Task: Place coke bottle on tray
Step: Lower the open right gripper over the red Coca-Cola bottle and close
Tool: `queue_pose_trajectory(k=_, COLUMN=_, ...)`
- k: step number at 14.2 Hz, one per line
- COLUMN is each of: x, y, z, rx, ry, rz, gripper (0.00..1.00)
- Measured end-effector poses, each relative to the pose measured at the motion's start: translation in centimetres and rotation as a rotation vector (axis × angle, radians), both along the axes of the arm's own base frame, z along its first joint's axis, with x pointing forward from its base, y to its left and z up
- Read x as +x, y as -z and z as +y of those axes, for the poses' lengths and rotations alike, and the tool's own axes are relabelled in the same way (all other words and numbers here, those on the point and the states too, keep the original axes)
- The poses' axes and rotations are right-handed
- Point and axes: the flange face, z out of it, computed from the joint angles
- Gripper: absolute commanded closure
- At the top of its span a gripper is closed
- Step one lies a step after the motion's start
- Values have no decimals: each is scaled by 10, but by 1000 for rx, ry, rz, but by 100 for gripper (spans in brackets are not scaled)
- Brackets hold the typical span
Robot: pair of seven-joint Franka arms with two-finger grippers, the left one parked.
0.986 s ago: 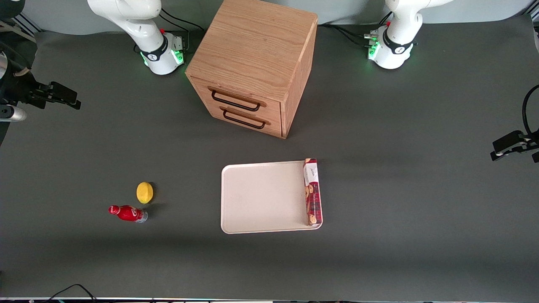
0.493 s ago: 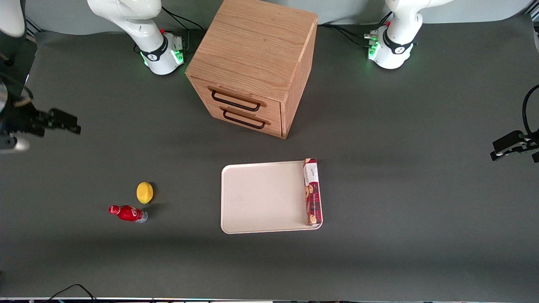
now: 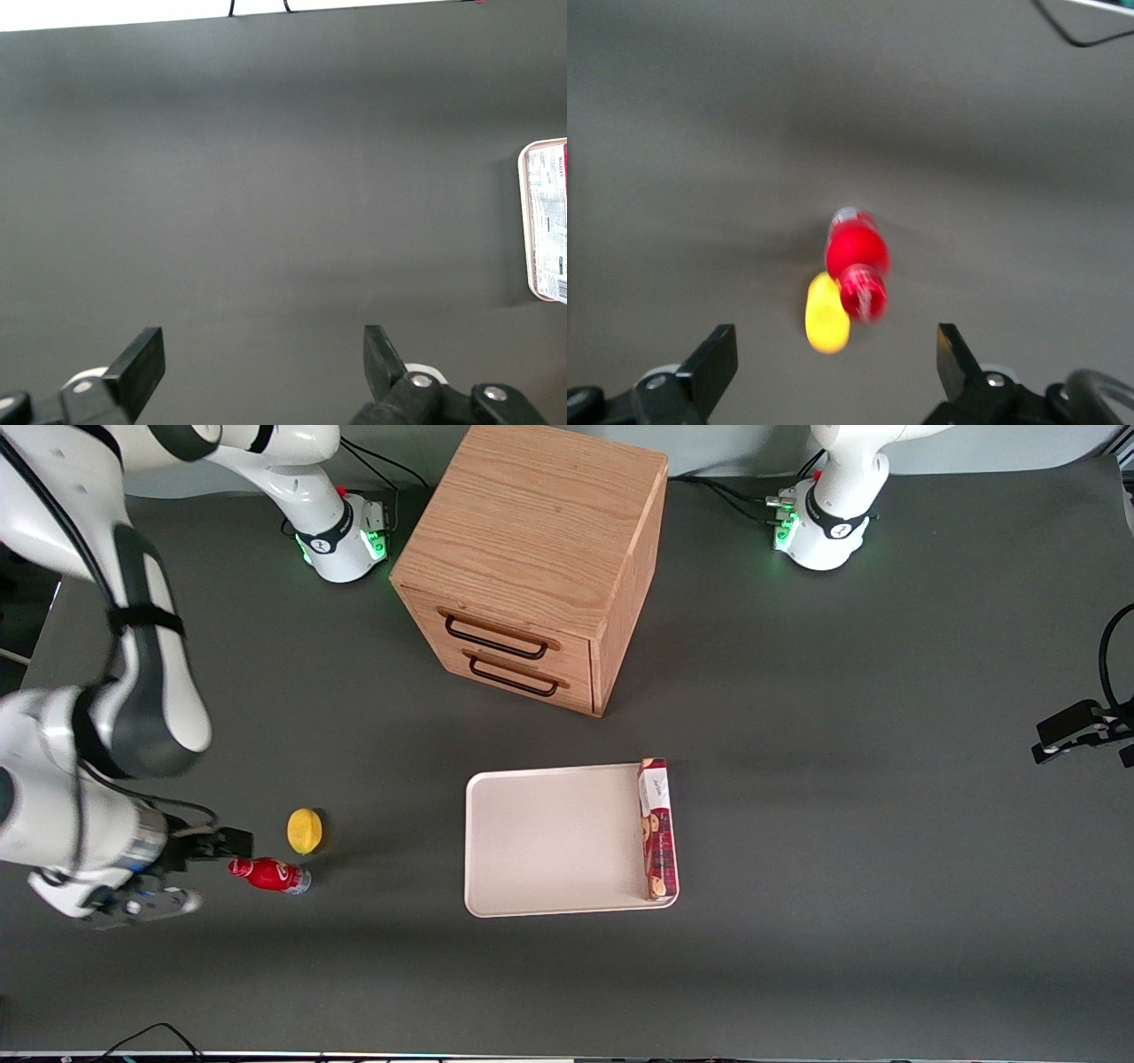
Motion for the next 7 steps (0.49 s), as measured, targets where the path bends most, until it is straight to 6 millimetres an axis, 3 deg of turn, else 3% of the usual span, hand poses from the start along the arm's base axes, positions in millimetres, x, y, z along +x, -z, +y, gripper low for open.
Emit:
queue_pose_trajectory(k=2, x=6, y=32, z=8, rx=-1, ry=-10, rz=13, gripper=0)
queue_pose_trajectory(k=4, x=7, y=43, z=5, rx=-3, ry=-8, rz=19, gripper=0)
queue_pose_trajectory(k=7, x=7, y=44, z=0, rx=-4, ry=-1, rz=20, gripper=25)
